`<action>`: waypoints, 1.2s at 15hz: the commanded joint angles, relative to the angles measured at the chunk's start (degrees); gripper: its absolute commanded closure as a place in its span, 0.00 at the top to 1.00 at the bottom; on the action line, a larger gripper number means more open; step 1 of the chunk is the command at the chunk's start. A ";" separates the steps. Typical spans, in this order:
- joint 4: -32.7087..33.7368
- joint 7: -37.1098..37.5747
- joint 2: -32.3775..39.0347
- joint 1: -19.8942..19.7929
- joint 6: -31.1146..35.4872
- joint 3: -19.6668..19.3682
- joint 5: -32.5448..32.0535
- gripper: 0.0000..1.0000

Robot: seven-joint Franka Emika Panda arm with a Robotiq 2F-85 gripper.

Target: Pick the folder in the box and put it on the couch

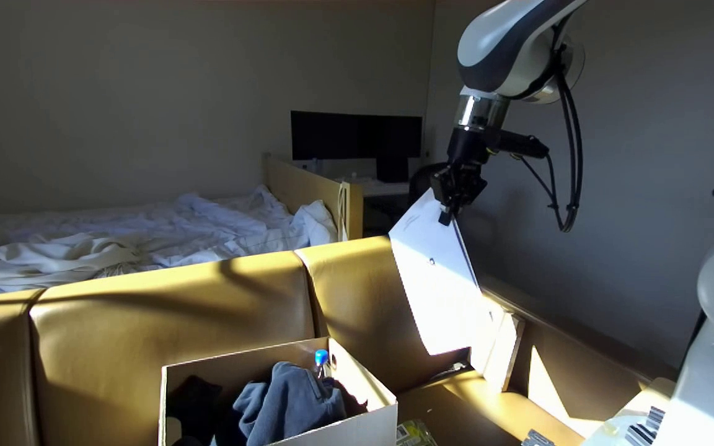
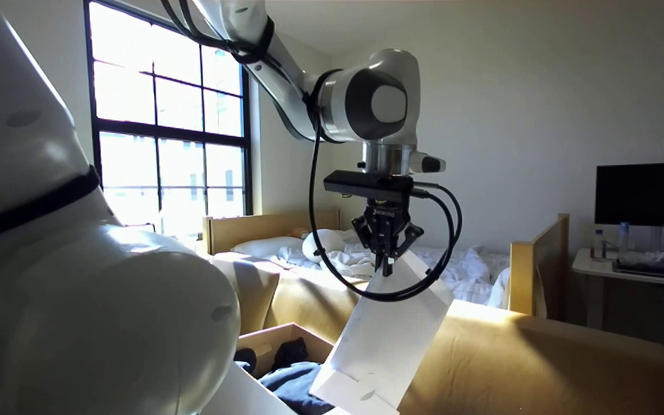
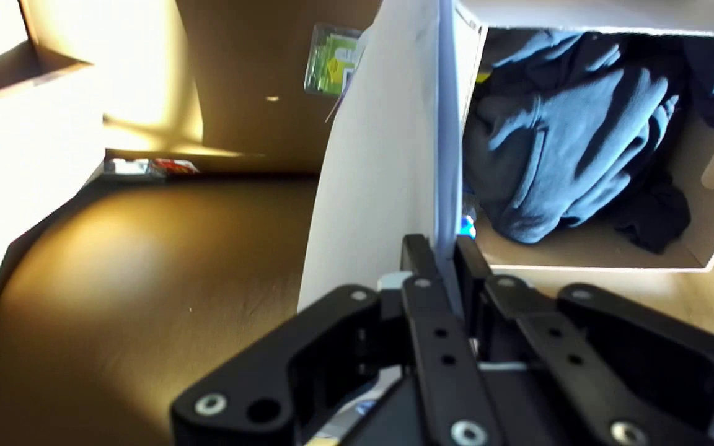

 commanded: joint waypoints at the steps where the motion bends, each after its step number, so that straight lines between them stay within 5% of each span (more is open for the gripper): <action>1: -4.36 5.33 0.55 -5.15 -1.74 0.87 -8.72 0.08; 6: -6.62 8.59 12.49 -10.94 6.57 -0.75 -23.11 0.08; 9: -5.59 5.72 23.44 -12.36 18.24 -4.45 -25.70 0.08; 13: 0.07 -5.05 39.29 -12.21 31.99 -8.64 -17.49 0.08; 17: 12.39 -22.18 53.64 -20.25 32.41 0.48 -1.51 0.07; 18: 15.56 -24.13 55.32 -22.22 31.45 2.54 -0.47 0.37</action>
